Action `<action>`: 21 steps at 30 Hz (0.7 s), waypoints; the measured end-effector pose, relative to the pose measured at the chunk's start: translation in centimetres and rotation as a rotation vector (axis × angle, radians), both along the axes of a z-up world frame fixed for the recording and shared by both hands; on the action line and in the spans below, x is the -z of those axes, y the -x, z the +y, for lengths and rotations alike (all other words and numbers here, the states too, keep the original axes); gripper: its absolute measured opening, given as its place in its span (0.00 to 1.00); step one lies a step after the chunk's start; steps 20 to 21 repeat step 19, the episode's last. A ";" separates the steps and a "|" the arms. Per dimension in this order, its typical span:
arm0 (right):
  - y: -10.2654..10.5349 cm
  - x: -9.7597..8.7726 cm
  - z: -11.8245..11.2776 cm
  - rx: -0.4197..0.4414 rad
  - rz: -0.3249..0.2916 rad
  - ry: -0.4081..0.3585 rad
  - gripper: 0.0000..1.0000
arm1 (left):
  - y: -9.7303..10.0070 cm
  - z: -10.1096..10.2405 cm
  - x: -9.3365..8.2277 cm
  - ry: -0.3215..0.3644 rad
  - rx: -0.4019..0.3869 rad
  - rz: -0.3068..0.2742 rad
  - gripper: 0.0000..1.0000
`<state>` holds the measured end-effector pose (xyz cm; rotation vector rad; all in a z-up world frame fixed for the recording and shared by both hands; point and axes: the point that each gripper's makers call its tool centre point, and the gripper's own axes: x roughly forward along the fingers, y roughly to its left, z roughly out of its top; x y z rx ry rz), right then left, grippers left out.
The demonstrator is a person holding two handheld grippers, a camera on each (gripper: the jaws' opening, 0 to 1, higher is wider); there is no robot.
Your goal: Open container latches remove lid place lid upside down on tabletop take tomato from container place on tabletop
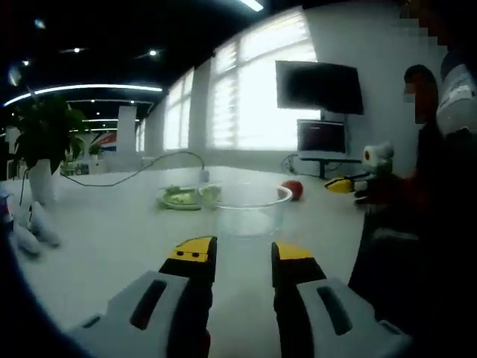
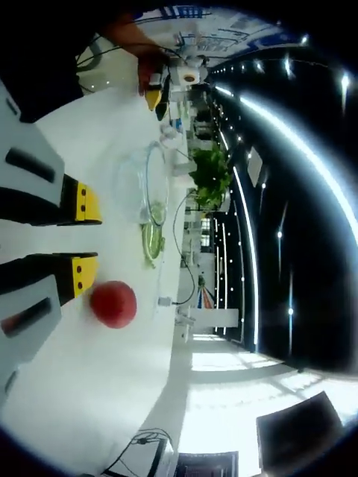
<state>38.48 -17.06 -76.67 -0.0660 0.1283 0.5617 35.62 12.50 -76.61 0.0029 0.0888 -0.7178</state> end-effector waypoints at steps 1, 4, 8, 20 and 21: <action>0.1 0.0 0.1 0.001 -0.012 0.009 0.09 | 0.0 0.0 0.0 0.000 0.001 0.002 0.26; 0.3 -0.3 0.2 0.000 -0.053 0.039 0.09 | 0.2 -0.4 0.2 -0.015 0.010 -0.008 0.26; 0.4 -0.2 0.6 -0.034 -0.074 0.040 0.09 | 0.1 -0.9 0.0 -0.043 0.006 -0.065 0.25; 0.1 0.8 0.2 -0.055 0.026 -0.102 0.09 | 0.3 -1.4 0.2 0.020 0.047 -0.017 0.25; 0.1 0.8 0.2 -0.055 0.026 -0.102 0.09 | 0.3 -1.4 0.2 0.020 0.047 -0.017 0.25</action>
